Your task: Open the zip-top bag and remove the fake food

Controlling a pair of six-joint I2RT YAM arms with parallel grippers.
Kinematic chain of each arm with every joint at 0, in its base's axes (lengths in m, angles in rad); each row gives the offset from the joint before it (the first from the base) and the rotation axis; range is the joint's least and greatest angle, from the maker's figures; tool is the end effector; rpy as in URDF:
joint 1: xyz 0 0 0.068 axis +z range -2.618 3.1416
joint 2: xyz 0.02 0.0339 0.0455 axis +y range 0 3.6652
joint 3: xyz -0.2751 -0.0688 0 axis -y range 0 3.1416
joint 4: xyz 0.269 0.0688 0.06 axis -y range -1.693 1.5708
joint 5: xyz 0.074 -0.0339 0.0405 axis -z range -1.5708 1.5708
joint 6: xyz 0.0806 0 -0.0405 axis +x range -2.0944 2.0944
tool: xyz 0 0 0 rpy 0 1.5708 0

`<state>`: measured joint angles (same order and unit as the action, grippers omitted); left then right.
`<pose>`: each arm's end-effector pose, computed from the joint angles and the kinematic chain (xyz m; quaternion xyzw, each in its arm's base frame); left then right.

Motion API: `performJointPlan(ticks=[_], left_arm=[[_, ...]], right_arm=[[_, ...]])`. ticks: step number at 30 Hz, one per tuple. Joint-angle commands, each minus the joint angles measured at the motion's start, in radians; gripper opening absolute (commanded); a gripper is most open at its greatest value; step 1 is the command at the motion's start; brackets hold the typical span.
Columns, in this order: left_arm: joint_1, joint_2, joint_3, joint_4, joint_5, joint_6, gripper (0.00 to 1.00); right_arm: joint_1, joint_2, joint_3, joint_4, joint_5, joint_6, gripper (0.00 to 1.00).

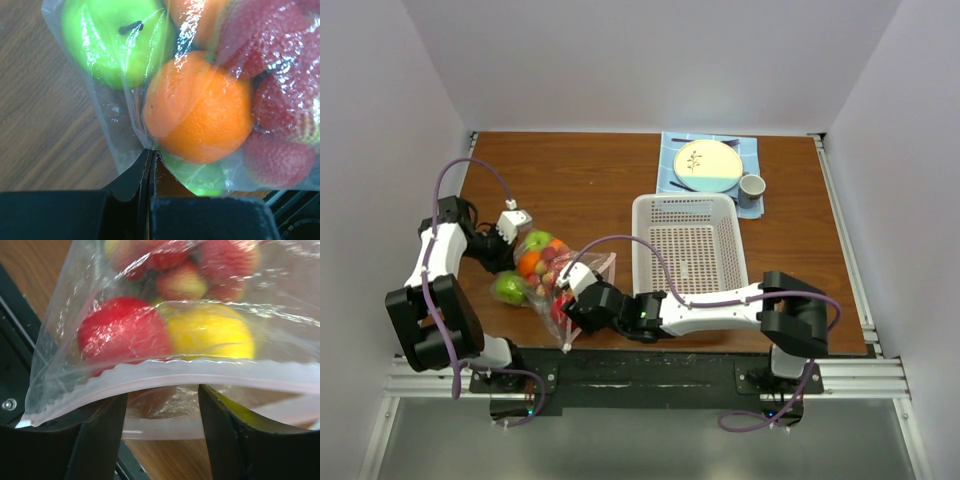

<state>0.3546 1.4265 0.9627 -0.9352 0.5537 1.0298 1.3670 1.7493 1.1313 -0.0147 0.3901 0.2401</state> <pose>0.2700 0.0548 0.1786 0.3396 0.8965 -0.1570 0.2373 0.1196 0.4273 0.1894 -0.3933 0.7866 0.1992 0.4323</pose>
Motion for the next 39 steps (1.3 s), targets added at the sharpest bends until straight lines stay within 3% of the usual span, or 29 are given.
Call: performJointPlan(ticks=[1, 5, 7, 14, 22, 25, 27, 28, 31, 39], left_arm=[[-0.006, -0.041, -0.041, 0.050, -0.055, -0.060, 0.00], [-0.012, -0.069, -0.065, 0.064, -0.096, -0.088, 0.00], [-0.017, -0.077, -0.077, 0.073, -0.107, -0.109, 0.00], [-0.074, -0.135, -0.120, 0.061, -0.135, -0.154, 0.00], [-0.098, -0.172, -0.124, -0.045, -0.124, -0.102, 0.00], [-0.097, -0.170, -0.122, -0.011, -0.155, -0.119, 0.00], [-0.095, -0.164, -0.119, 0.028, -0.175, -0.134, 0.00], [-0.095, -0.155, -0.119, 0.041, -0.196, -0.152, 0.00], [-0.091, -0.129, -0.116, 0.120, -0.268, -0.197, 0.00], [-0.068, -0.055, -0.065, 0.210, -0.339, -0.272, 0.00]], right_arm=[[0.004, 0.024, 0.036, 0.091, -0.155, -0.015, 0.68], [0.009, 0.038, 0.010, 0.168, -0.255, -0.013, 0.80], [0.010, 0.047, 0.013, 0.188, -0.280, -0.016, 0.99], [0.010, 0.142, 0.080, 0.193, -0.166, -0.035, 0.99], [0.009, 0.207, 0.078, 0.226, -0.085, -0.035, 0.96], [0.009, 0.179, 0.050, 0.229, -0.100, -0.027, 0.81], [0.009, 0.147, 0.003, 0.245, -0.103, -0.027, 0.55], [0.009, 0.100, -0.016, 0.248, -0.100, -0.021, 0.37], [0.009, -0.006, -0.079, 0.233, -0.070, -0.013, 0.02], [0.006, -0.237, -0.137, 0.053, 0.015, 0.016, 0.03]])
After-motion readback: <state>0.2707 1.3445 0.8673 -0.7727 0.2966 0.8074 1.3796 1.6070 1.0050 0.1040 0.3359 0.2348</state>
